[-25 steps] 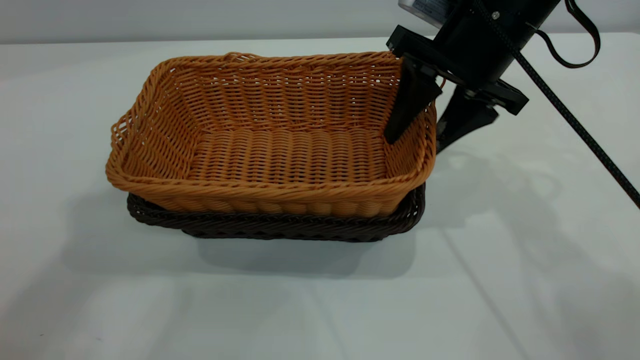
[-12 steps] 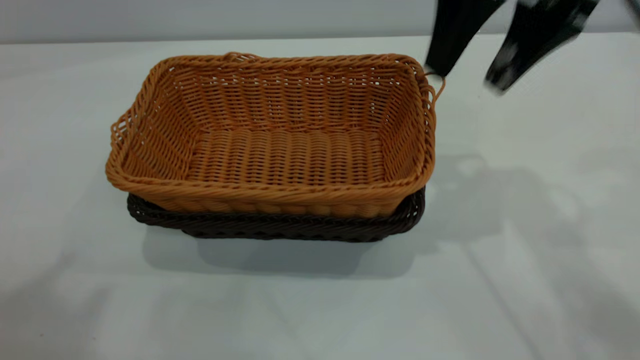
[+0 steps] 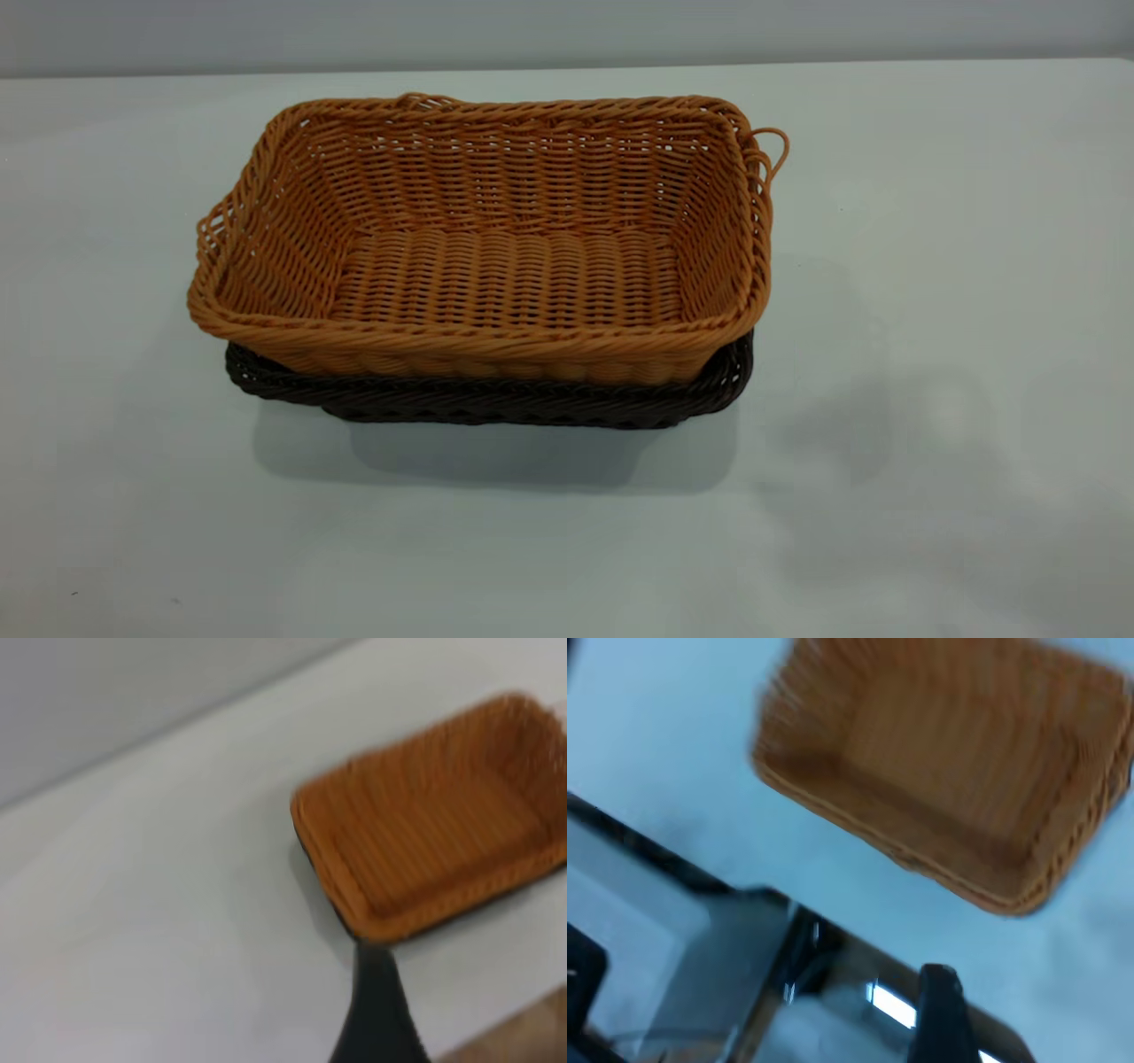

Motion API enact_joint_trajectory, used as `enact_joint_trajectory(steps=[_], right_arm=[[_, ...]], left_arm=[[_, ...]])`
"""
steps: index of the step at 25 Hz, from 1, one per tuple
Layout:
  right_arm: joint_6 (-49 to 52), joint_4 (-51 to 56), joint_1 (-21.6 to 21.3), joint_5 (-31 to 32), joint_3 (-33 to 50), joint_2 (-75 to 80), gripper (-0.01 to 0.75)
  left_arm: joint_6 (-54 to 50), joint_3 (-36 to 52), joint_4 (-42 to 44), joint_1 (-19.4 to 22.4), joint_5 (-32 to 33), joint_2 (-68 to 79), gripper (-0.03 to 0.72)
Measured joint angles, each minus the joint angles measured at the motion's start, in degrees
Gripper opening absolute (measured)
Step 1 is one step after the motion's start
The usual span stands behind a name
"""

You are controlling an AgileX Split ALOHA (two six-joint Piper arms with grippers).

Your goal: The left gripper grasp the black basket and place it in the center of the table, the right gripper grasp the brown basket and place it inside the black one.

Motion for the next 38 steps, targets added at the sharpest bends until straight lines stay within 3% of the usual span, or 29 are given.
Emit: enact_joint_trajectory(steps=[6,15,19,24,38], right_arm=[[3.23,-5.39,0.02,0.94,5.28,-21.72,0.44],[10.91,-14.64,0.02,1.98,32.8,-57.2,0.47],[11.65,-24.15,0.02,1.57,41.0,-69.0,0.473],[13.7,-28.51,0.02,-2.81,49.47,-71.4,0.473],[13.8,-27.85,0.02,-5.0,50.27,-71.4,0.475]], left_arm=[[-0.34,16.22,-0.71,0.0,0.0,-4.83,0.47],[-1.22,38.39,-6.13,0.0,0.0,-16.93,0.47],[-2.19,39.81,-6.71,0.0,0.0,-24.73,0.47],[-2.5,41.58,-6.65,0.0,-1.63,-32.11,0.47],[-3.61,42.1,-5.94,0.0,-2.83,-33.62,0.47]])
